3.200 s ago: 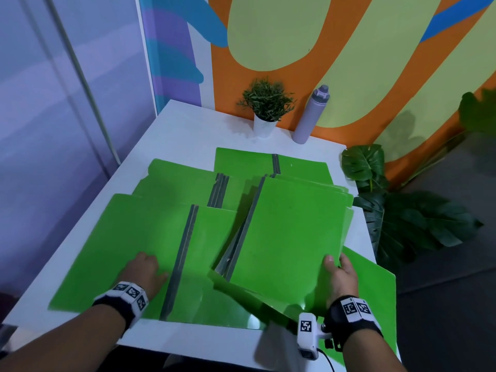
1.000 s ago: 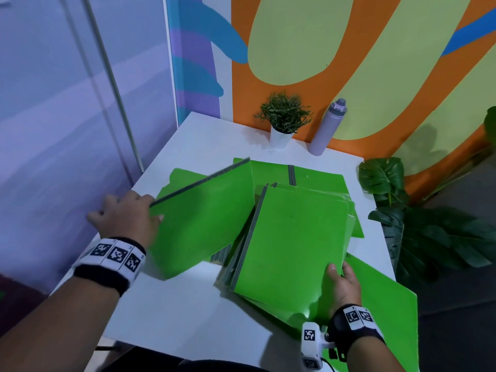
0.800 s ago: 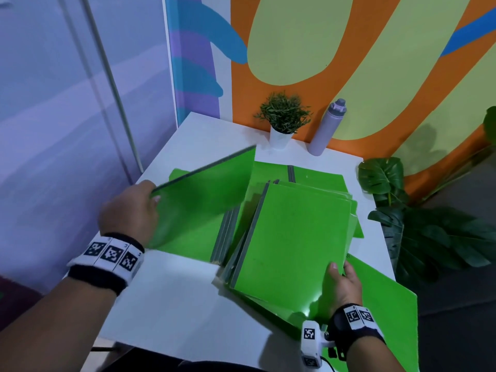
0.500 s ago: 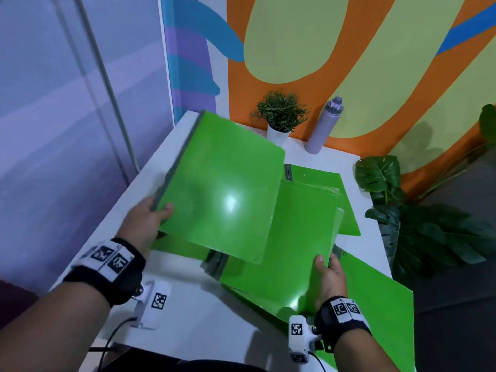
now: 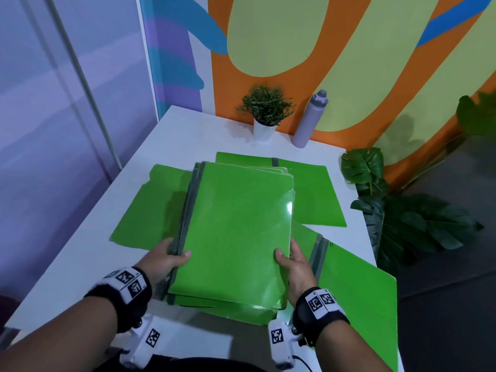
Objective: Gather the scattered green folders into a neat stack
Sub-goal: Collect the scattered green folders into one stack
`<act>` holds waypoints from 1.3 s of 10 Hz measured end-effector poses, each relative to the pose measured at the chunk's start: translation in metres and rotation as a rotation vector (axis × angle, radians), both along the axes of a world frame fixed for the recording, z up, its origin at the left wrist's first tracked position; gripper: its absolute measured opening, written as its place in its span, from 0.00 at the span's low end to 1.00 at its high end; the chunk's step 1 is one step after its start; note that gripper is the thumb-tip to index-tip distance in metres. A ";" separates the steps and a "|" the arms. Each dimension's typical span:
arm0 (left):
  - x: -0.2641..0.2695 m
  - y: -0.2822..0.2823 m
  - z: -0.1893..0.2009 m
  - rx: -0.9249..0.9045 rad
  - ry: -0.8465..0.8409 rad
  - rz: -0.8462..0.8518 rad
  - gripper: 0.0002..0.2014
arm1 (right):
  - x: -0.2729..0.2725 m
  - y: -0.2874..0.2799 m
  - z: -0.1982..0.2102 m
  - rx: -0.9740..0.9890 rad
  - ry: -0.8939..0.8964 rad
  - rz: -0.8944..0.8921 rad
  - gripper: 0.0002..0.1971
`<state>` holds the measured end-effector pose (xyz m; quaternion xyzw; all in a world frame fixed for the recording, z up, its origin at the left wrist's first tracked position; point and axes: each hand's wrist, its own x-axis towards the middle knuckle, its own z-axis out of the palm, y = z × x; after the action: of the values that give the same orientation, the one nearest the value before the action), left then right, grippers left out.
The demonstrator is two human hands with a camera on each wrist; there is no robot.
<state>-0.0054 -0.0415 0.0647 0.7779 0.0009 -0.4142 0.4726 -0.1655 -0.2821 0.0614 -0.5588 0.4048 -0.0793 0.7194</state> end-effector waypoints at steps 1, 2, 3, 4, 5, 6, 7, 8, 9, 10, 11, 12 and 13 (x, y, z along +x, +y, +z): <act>0.003 -0.002 0.000 -0.035 -0.057 0.065 0.12 | -0.008 -0.010 -0.006 -0.179 0.086 0.131 0.27; 0.003 -0.006 -0.003 -0.041 -0.134 0.151 0.13 | -0.028 -0.025 -0.034 -0.493 0.448 0.310 0.37; 0.004 -0.007 -0.009 -0.031 -0.140 0.228 0.14 | -0.057 -0.026 -0.067 -0.632 0.795 0.600 0.51; 0.007 -0.005 -0.014 -0.058 -0.042 0.291 0.21 | -0.081 -0.027 -0.079 -0.716 0.887 0.765 0.49; 0.010 -0.004 -0.023 -0.065 0.017 0.307 0.28 | -0.095 -0.048 -0.075 -0.864 0.987 0.609 0.48; 0.011 -0.006 -0.032 -0.021 0.029 0.265 0.26 | -0.097 -0.066 -0.064 -0.818 1.097 0.316 0.50; 0.011 -0.009 -0.045 0.012 0.038 0.231 0.20 | -0.100 -0.069 -0.063 -0.641 1.120 0.016 0.43; 0.009 -0.014 -0.047 0.040 0.017 0.203 0.13 | -0.107 -0.069 -0.068 -0.387 1.037 -0.213 0.30; 0.013 -0.013 -0.061 0.054 0.052 0.224 0.18 | -0.108 -0.081 -0.069 -0.172 0.821 -0.475 0.37; 0.036 -0.002 -0.141 0.124 0.067 0.226 0.41 | -0.104 -0.095 -0.066 0.011 0.594 -0.610 0.30; 0.033 -0.004 -0.143 0.149 0.059 0.198 0.42 | -0.095 -0.106 -0.062 0.110 0.315 -0.656 0.23; 0.024 -0.008 -0.110 0.152 0.054 0.173 0.35 | -0.072 -0.115 -0.049 0.177 0.166 -0.690 0.25; 0.026 -0.007 -0.102 0.143 0.078 0.171 0.27 | -0.052 -0.114 -0.015 0.007 0.077 -0.756 0.22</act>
<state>0.0204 -0.0486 -0.0376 0.7900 0.1149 -0.4012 0.4491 -0.2175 -0.3964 0.0467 -0.3700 0.6093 -0.3167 0.6258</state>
